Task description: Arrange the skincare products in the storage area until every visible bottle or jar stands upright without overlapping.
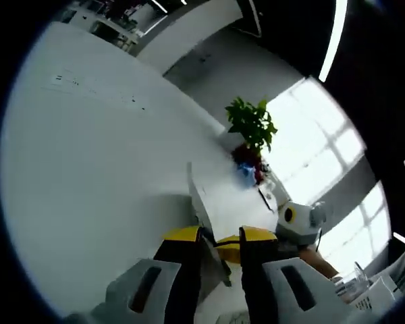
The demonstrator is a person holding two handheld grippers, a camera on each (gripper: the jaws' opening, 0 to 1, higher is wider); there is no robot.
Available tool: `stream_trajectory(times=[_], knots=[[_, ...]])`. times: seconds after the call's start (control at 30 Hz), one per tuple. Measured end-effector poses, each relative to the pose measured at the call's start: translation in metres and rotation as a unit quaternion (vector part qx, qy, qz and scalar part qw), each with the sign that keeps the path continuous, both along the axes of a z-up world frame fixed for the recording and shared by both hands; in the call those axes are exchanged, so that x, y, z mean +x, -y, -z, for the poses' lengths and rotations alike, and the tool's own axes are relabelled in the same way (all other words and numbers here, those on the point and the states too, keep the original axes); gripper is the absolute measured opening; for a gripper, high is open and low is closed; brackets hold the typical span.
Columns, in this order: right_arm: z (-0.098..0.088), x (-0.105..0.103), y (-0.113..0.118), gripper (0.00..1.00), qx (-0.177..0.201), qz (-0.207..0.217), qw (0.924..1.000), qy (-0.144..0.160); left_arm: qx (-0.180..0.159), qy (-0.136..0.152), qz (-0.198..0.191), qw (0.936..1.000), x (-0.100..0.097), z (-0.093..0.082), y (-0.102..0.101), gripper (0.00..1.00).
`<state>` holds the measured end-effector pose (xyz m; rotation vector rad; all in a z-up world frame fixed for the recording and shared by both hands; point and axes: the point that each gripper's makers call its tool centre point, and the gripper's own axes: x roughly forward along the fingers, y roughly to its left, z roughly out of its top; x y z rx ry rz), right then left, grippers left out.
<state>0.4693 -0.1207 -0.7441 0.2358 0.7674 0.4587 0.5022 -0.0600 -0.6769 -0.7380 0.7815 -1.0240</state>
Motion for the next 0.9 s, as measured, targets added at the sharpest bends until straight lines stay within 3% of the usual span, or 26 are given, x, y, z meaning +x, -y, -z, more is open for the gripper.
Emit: stream_trajectory(times=[0.07,0.23,0.33,0.4,0.47,0.53,0.6,0.7,0.9], knots=[[0.000,0.000,0.000,0.02,0.001,0.000,1.0000,0.000,0.009,0.010,0.000,0.9999,0.002,0.003,0.002,0.10],[-0.001,-0.001,-0.001,0.02,0.001,0.000,1.0000,0.001,0.013,0.028,-0.004,0.9995,0.012,0.001,0.006,0.17],[-0.001,-0.001,-0.001,0.02,0.003,0.001,1.0000,0.000,-0.051,-0.019,0.006,0.9985,0.008,-0.009,0.016,0.13],[0.000,-0.001,-0.001,0.02,0.003,0.002,1.0000,0.000,-0.026,-0.002,0.013,0.9996,0.002,-0.003,0.021,0.10],[0.000,-0.001,-0.001,0.01,0.003,0.002,1.0000,0.000,0.028,0.010,0.044,0.9986,-0.009,0.015,0.024,0.19],[0.000,-0.003,-0.006,0.01,0.013,-0.006,0.9999,-0.004,0.056,0.014,0.068,0.9960,-0.020,0.028,0.028,0.28],[0.003,-0.002,-0.006,0.01,0.000,-0.008,1.0000,0.001,0.064,0.019,0.061,0.9959,-0.018,0.031,0.027,0.31],[0.005,0.001,-0.006,0.01,-0.001,-0.012,0.9999,-0.001,0.060,0.015,0.059,0.9964,-0.015,0.029,0.026,0.29],[0.006,0.004,-0.003,0.01,-0.005,-0.013,0.9999,0.000,0.085,0.029,0.057,0.9943,-0.011,0.034,0.027,0.24]])
